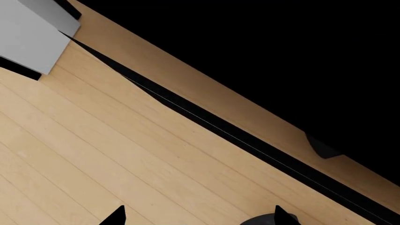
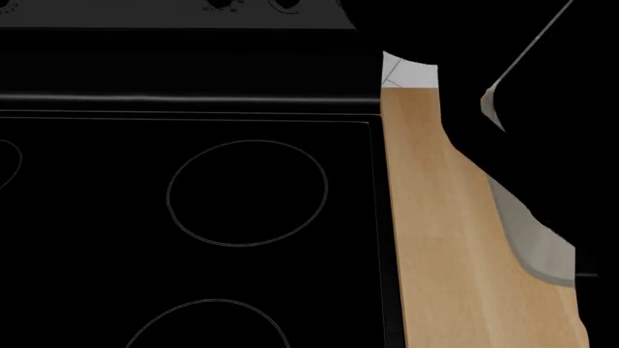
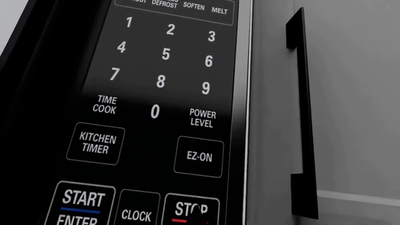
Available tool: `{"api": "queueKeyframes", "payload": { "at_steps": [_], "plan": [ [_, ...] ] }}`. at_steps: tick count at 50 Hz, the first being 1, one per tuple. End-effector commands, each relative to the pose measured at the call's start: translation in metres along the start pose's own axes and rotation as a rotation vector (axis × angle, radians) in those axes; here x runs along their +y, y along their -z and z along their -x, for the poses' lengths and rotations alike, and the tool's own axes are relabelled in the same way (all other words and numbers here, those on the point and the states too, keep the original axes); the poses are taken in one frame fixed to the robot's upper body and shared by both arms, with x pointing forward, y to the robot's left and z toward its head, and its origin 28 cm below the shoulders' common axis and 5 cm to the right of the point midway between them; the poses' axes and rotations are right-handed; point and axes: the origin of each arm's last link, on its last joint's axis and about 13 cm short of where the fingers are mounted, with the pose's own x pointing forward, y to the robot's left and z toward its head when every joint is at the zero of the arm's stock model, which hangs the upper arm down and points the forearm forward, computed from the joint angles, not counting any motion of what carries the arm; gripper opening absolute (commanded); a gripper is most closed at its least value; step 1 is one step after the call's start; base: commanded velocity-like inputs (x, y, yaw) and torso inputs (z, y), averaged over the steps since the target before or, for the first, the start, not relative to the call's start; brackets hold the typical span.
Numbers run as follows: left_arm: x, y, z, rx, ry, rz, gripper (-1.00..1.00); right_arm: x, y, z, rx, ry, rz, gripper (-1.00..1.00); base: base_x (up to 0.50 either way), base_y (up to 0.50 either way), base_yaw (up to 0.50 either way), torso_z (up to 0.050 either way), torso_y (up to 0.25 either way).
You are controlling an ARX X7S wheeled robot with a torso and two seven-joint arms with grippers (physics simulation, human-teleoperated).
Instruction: Press the stop button on the microwave
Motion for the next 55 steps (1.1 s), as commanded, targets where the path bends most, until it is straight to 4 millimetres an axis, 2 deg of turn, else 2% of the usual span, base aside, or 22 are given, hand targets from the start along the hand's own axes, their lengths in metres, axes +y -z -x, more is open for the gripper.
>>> {"api": "queueKeyframes", "payload": {
  "at_steps": [1,12,19,27,36,41,55],
  "plan": [
    [0.000,0.000,0.000,0.000,0.000,0.000,1.00,0.001,0.005,0.003,0.010,-0.008,0.004,-1.00,0.00,0.00,0.00,0.000,0.000],
    [0.000,0.000,0.000,0.000,0.000,0.000,1.00,0.002,0.013,-0.003,0.024,-0.007,0.011,-1.00,0.00,0.00,0.00,0.000,0.000],
    [0.000,0.000,0.000,0.000,0.000,0.000,1.00,0.006,0.019,-0.014,0.039,-0.005,0.006,-1.00,0.00,0.00,0.00,0.000,0.000],
    [0.000,0.000,0.000,0.000,0.000,0.000,1.00,0.009,0.033,-0.031,0.070,0.003,0.007,-1.00,0.00,0.00,0.00,0.000,0.000],
    [0.000,0.000,0.000,0.000,0.000,0.000,1.00,0.010,0.044,-0.038,0.093,0.008,0.034,-1.00,0.01,0.00,0.00,0.000,0.000],
    [0.000,0.000,0.000,0.000,0.000,0.000,1.00,0.009,0.056,-0.046,0.125,0.030,0.056,-1.00,0.01,0.00,0.00,0.003,0.000],
    [0.000,0.000,0.000,0.000,0.000,0.000,1.00,0.005,0.063,-0.047,0.145,0.046,0.070,-1.00,0.01,0.00,0.00,0.002,0.000]
  ]
}}
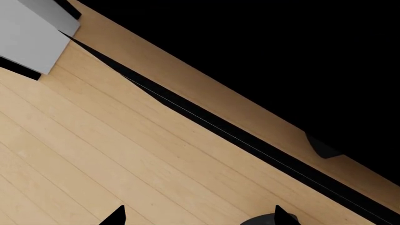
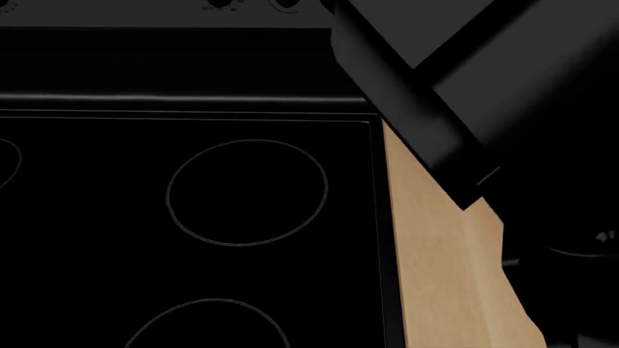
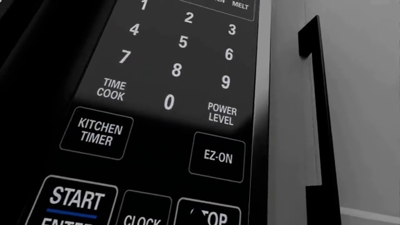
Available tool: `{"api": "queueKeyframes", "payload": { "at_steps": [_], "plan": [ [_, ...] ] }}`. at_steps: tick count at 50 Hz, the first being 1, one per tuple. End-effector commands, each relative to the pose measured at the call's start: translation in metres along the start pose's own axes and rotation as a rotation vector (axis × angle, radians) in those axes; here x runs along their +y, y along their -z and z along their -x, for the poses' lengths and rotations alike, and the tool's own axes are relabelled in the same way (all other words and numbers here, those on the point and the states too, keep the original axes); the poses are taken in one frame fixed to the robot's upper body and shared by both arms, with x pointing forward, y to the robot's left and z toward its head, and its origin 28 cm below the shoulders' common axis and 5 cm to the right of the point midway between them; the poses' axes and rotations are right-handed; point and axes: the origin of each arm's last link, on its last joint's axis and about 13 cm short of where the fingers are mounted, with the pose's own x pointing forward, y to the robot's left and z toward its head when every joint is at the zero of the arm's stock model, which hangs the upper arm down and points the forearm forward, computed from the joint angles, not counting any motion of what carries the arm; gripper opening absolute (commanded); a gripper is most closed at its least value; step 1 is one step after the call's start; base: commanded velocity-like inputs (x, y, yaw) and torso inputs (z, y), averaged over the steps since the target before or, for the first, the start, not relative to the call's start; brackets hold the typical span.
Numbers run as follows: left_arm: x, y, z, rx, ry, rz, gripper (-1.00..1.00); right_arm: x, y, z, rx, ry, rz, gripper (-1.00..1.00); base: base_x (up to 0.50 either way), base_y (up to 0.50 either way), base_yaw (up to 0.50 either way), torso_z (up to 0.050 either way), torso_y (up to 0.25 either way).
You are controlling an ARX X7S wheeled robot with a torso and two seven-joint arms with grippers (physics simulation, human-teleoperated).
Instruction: Press the stop button on the microwave
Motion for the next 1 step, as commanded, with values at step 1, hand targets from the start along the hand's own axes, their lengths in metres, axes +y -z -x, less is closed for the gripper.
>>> {"api": "queueKeyframes", "payload": {
  "at_steps": [1],
  "plan": [
    [0.0000,0.0000,0.0000,0.000,0.000,0.000,1.00,-0.0081,0.0372,-0.0197,0.214,0.001,-0.013,-1.00,0.00,0.00,0.00,0.000,0.000]
  ]
}}
